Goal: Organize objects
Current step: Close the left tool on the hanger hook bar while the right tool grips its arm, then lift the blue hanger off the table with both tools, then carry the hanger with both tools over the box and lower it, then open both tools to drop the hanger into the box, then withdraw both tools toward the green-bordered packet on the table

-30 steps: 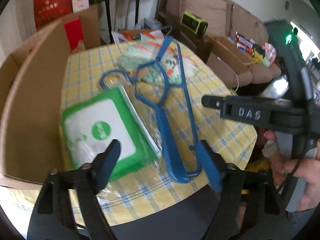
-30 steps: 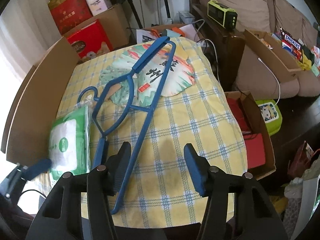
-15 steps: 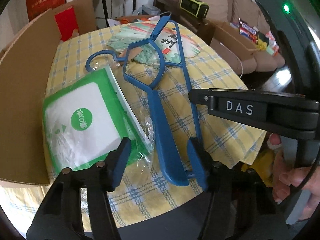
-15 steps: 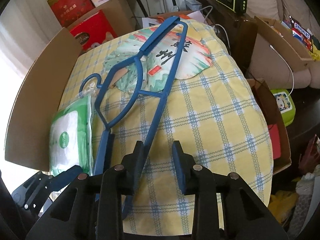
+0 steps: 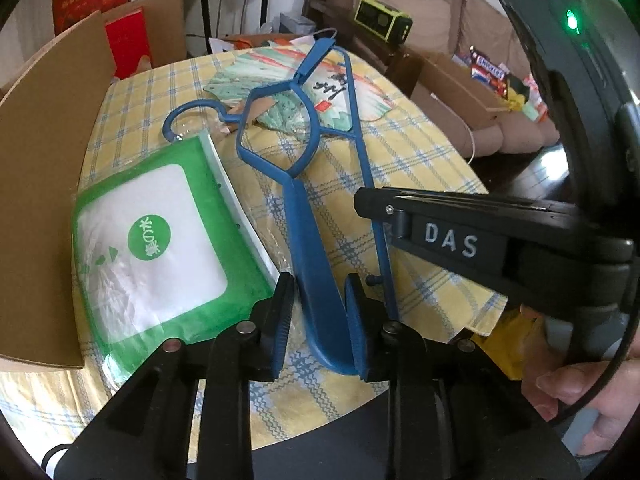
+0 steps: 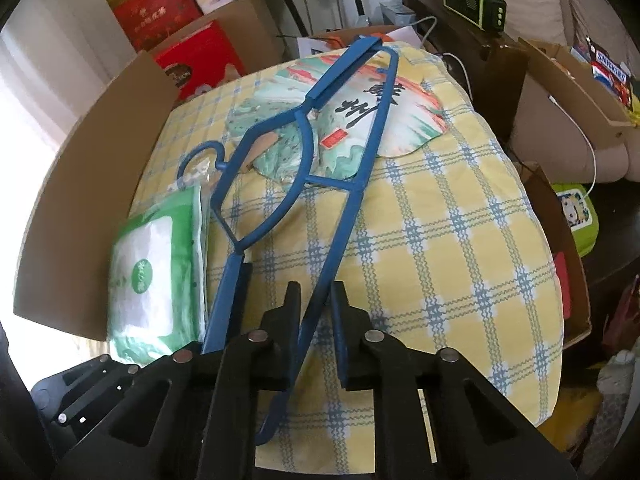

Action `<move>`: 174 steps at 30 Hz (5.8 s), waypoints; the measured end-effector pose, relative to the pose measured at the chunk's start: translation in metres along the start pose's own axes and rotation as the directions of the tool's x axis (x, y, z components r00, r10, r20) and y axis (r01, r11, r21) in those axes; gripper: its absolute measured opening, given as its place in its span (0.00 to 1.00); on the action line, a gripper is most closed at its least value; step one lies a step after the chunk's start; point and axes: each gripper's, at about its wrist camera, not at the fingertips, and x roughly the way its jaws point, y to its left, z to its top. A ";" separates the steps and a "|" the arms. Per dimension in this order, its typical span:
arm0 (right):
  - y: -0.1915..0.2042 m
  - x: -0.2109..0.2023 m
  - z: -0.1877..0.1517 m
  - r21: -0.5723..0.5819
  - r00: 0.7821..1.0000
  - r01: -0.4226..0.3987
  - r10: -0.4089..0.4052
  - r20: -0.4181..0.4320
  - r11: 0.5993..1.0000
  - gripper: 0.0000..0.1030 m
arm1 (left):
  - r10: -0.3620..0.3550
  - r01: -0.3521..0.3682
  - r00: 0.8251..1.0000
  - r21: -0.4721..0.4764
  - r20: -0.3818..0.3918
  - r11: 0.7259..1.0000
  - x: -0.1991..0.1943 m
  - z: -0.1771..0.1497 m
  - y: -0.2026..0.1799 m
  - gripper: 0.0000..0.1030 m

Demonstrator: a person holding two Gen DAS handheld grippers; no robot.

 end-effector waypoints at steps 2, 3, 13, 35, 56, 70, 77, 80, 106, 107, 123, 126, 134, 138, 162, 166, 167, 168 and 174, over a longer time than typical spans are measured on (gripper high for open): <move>-0.004 -0.003 0.000 0.025 1.000 -0.029 0.029 0.007 0.999 0.10 | -0.011 0.011 1.000 -0.010 0.015 1.000 -0.004 0.001 0.001 0.23; -0.005 -0.005 0.000 0.031 0.999 -0.038 0.037 0.012 0.999 0.10 | -0.017 0.018 1.000 -0.016 0.023 1.000 -0.006 0.001 0.002 0.23; -0.006 0.000 -0.004 0.078 0.994 -0.101 0.103 -0.020 0.992 0.15 | -0.054 0.056 0.998 -0.051 0.036 0.997 -0.012 0.001 0.005 0.22; 0.040 -0.056 0.006 -0.080 0.983 -0.055 0.069 0.172 0.995 0.12 | -0.117 0.147 0.965 -0.112 0.234 0.983 -0.081 0.016 0.023 0.00; 0.048 -0.061 0.009 -0.077 0.975 -0.117 0.130 0.182 0.990 0.09 | -0.255 0.291 0.956 -0.365 0.145 0.884 -0.022 0.010 0.079 0.52; 0.046 -0.049 0.003 -0.077 0.980 -0.096 0.108 0.168 0.992 0.13 | -0.154 0.198 0.971 -0.260 0.182 0.945 -0.027 0.010 0.061 0.16; 0.051 -0.060 0.003 -0.110 0.971 -0.079 0.101 0.218 0.991 0.15 | -0.114 0.166 0.965 -0.209 0.237 0.964 -0.049 0.012 0.052 0.16; 0.059 -0.069 0.006 -0.132 0.964 -0.080 0.111 0.244 0.988 0.15 | -0.107 0.163 0.960 -0.207 0.259 0.965 -0.061 0.015 0.055 0.16; 0.181 -0.098 0.053 -0.333 0.931 -0.221 0.300 0.208 0.917 0.15 | 0.049 0.091 0.918 -0.331 0.393 0.939 -0.167 0.028 0.137 0.17; 0.190 -0.097 0.052 -0.349 0.930 -0.222 0.305 0.203 0.910 0.15 | 0.064 0.083 0.917 -0.343 0.395 0.936 -0.171 0.026 0.144 0.17; 0.276 -0.046 0.055 -0.441 0.929 -0.302 0.364 0.061 0.845 0.15 | 0.194 -0.015 0.918 -0.458 0.347 0.889 -0.183 -0.001 0.222 0.16; 0.283 -0.036 0.055 -0.439 0.930 -0.317 0.366 0.031 0.841 0.15 | 0.210 -0.037 0.924 -0.472 0.320 0.881 -0.177 -0.003 0.231 0.17; 0.287 0.005 0.058 -0.398 0.933 -0.350 0.354 -0.067 0.848 0.15 | 0.221 -0.077 0.946 -0.500 0.236 0.862 -0.151 -0.008 0.246 0.17; 0.285 0.016 0.055 -0.391 0.937 -0.343 0.338 -0.084 0.854 0.15 | 0.218 -0.082 0.952 -0.504 0.217 0.860 -0.142 -0.009 0.249 0.17; 0.277 0.002 0.058 -0.392 0.972 -0.225 0.236 -0.022 0.892 0.49 | 0.278 -0.152 0.939 -0.477 0.204 0.865 -0.156 -0.008 0.253 0.62; 0.274 -0.021 0.058 -0.418 0.977 -0.164 0.206 0.057 0.894 0.69 | 0.334 -0.206 0.915 -0.450 0.226 0.869 -0.170 -0.008 0.246 0.78; 0.273 -0.027 0.057 -0.424 0.977 -0.150 0.200 0.076 0.893 0.72 | 0.342 -0.213 0.911 -0.447 0.231 0.869 -0.172 -0.008 0.245 0.81; 0.271 -0.030 0.058 -0.427 0.977 -0.138 0.193 0.089 0.894 0.73 | 0.347 -0.217 0.908 -0.446 0.235 0.869 -0.175 -0.008 0.245 0.83; 0.253 -0.045 0.056 -0.429 0.982 -0.030 0.106 0.154 0.903 0.78 | 0.369 -0.237 0.898 -0.443 0.239 0.864 -0.179 -0.009 0.242 0.88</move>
